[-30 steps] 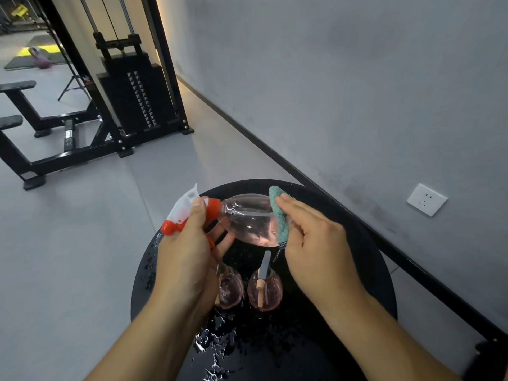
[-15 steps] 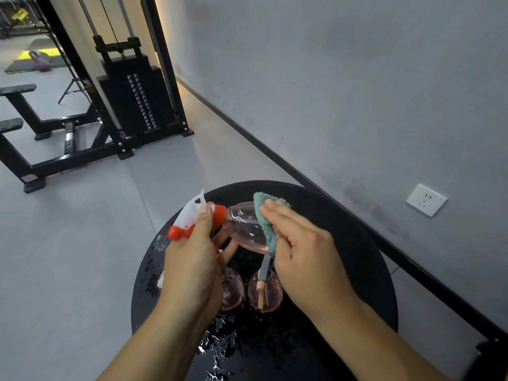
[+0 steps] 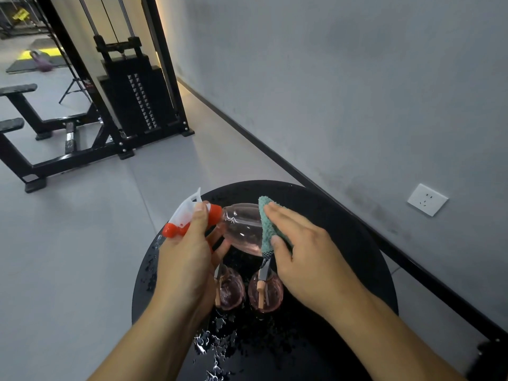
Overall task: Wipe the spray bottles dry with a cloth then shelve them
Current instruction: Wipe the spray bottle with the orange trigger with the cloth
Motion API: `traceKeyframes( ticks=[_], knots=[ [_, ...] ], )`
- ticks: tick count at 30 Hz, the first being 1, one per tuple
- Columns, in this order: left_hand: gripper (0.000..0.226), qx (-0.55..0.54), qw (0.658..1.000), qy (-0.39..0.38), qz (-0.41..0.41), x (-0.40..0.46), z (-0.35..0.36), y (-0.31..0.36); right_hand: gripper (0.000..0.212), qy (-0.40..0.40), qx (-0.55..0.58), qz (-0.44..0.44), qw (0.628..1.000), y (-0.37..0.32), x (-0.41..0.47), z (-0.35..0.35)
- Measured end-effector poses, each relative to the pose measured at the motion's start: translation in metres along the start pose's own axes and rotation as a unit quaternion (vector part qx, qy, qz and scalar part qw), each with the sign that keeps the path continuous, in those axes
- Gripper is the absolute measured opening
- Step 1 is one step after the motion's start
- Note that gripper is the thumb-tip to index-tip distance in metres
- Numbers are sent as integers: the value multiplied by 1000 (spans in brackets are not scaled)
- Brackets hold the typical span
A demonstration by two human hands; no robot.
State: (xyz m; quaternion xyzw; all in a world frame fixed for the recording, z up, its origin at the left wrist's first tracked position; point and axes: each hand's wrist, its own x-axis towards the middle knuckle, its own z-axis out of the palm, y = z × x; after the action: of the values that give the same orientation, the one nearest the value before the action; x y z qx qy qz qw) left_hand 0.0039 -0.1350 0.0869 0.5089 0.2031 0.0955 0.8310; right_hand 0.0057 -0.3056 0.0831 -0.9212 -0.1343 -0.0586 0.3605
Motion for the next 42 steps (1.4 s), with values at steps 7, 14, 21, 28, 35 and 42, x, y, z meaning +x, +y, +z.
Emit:
traceKeyframes(
  ticks=[7, 14, 21, 28, 35, 42],
  knots=[
    [24, 6, 1000, 1, -12, -1, 3, -4, 31, 89, 1, 9, 996, 2, 0, 4],
    [21, 19, 1000, -10, -9, -1, 3, -4, 29, 128, 4, 2, 992, 4, 1, 5],
    [20, 33, 999, 0, -34, -2, 2, -6, 31, 202, 15, -19, 979, 7, 2, 4],
    [26, 71, 995, -29, -59, -6, 5, -9, 27, 246, 29, -60, 967, 9, 2, 9],
    [24, 49, 997, 0, -60, -1, 3, -7, 27, 167, 8, -43, 985, 6, -1, 12],
    [22, 31, 998, 31, -35, 5, -5, -5, 41, 54, -19, -15, 998, 2, -3, 15]
  ],
)
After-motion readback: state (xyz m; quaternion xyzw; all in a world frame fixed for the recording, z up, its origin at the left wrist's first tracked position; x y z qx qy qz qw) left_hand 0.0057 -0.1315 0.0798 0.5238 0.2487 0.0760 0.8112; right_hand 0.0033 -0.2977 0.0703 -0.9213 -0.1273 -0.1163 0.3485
